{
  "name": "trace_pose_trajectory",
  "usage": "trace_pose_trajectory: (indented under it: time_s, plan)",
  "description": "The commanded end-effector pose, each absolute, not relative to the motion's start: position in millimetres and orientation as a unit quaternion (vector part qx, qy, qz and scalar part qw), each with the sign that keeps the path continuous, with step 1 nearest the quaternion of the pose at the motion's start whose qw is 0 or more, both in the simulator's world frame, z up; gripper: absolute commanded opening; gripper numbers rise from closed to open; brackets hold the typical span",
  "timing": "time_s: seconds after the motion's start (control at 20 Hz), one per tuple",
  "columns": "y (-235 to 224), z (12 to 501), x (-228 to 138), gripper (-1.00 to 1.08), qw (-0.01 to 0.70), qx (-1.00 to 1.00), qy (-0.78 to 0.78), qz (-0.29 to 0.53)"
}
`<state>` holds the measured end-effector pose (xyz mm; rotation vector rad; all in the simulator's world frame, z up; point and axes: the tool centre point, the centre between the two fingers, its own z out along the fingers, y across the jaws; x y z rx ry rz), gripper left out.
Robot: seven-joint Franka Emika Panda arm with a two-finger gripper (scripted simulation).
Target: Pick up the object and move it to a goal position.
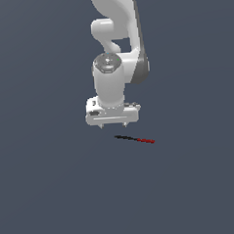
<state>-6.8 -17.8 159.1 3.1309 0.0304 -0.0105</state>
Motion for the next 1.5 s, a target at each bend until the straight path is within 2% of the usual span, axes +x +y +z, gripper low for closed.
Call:
trace_pose_trajectory:
  time_s: [0.0,0.45,1.45]
  plan:
    - [-16.2,156.6,-6.9,1.0,0.006,1.0,0.023,-0.004]
    - [-3.7,140.3,-7.0,1.0,0.01,0.993,0.121,-0.006]
    - [44.3,88.4,-12.1,1.0,0.009,0.898,0.439,-0.008]
